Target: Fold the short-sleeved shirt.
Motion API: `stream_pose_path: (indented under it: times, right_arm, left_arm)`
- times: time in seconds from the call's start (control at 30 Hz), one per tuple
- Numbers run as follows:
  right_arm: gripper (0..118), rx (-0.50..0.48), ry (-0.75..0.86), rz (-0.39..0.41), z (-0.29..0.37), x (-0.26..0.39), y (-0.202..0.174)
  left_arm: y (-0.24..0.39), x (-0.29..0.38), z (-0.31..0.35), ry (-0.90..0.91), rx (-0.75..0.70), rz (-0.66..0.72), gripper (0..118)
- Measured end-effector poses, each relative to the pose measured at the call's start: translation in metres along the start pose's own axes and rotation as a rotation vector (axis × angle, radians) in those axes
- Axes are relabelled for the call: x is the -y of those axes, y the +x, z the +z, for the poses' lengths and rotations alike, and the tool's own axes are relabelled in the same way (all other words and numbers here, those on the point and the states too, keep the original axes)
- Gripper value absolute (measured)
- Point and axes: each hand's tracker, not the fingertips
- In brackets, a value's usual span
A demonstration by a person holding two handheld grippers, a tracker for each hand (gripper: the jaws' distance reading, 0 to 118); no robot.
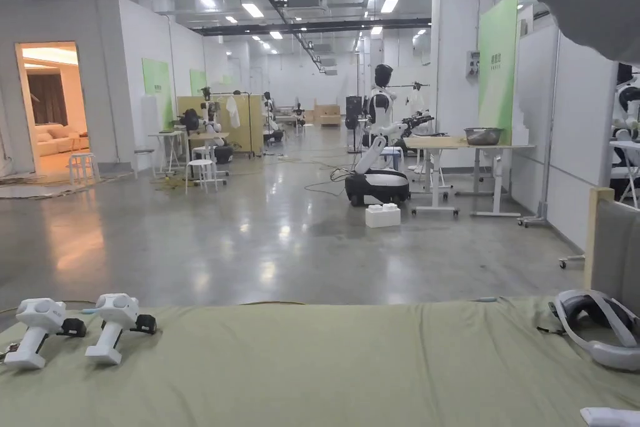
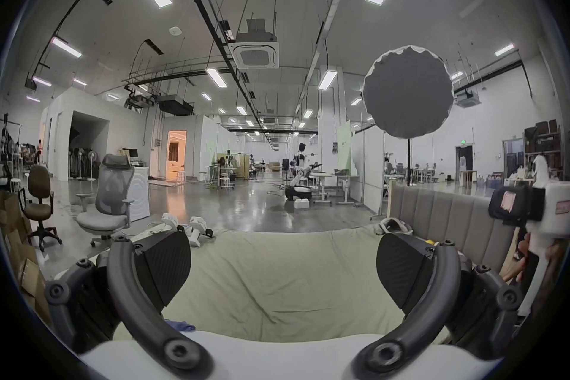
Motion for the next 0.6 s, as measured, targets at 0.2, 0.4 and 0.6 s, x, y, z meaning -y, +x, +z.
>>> stream_pose_path:
  times: [0.2, 0.4, 0.6]
  right_arm:
    - [118, 0.038, 0.03, -0.001, 0.0, 0.007, 0.005]
    - [118, -0.009, 0.035, -0.047, 0.004, 0.013, 0.012]
    - [118, 0.115, -0.081, 0.119, -0.019, 0.035, 0.014]
  left_arm:
    - [0.004, -0.002, -0.002, 0.001, -0.009, -0.028, 118]
    - [0.004, 0.011, -0.011, -0.042, -0.002, -0.025, 118]
    - [0.005, 0.019, -0.023, -0.071, 0.015, -0.011, 118]
